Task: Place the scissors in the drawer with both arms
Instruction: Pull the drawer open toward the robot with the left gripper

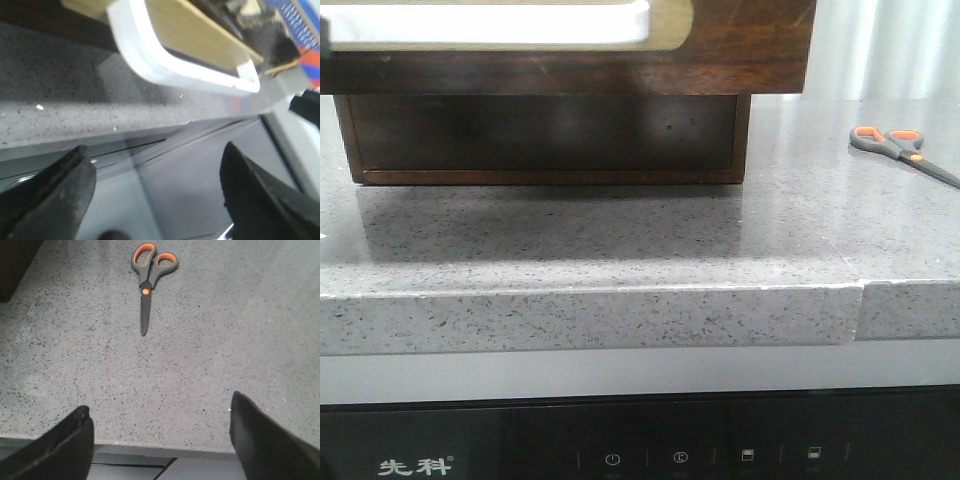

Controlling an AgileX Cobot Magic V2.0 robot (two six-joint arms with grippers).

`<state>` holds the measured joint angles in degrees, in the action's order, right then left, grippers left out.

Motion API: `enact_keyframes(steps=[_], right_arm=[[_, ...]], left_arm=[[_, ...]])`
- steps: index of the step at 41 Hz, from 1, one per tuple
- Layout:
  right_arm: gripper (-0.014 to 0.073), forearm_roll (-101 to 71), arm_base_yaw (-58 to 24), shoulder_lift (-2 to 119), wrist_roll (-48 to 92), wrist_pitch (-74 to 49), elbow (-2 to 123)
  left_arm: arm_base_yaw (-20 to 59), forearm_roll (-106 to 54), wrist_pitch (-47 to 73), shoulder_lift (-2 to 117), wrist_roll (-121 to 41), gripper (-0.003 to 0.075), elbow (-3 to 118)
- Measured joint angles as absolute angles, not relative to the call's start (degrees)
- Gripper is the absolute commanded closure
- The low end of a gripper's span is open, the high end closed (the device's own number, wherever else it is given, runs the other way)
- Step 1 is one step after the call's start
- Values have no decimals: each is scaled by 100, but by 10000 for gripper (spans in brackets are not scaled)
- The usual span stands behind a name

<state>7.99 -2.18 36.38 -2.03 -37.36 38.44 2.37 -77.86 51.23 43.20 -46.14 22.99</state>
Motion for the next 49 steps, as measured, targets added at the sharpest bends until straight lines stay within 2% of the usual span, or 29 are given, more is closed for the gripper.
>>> enact_keyframes(steps=[13,19,25,34,39,49], right_arm=[[13,799,-218,3638,-203,-3736,3844],[13,799,-218,3638,-203,-3736,3844],[13,799,-218,3638,-203,-3736,3844],[13,799,-218,3638,-203,-3736,3844],[13,799,-218,3638,-203,-3736,3844],[13,799,-218,3638,-203,-3736,3844]], left_arm=[[237,-3271,5493,3361,-1802,208,4039],[237,-1757,5598,3235,-1288,208,4708],[589,-1329,5527,3225,-1149,209,4958],[2337,-717,5250,3225,-1095,208,4985],[3024,-189,5176,3225,-535,208,5005],[3189,208,5029,3225,217,208,5005]])
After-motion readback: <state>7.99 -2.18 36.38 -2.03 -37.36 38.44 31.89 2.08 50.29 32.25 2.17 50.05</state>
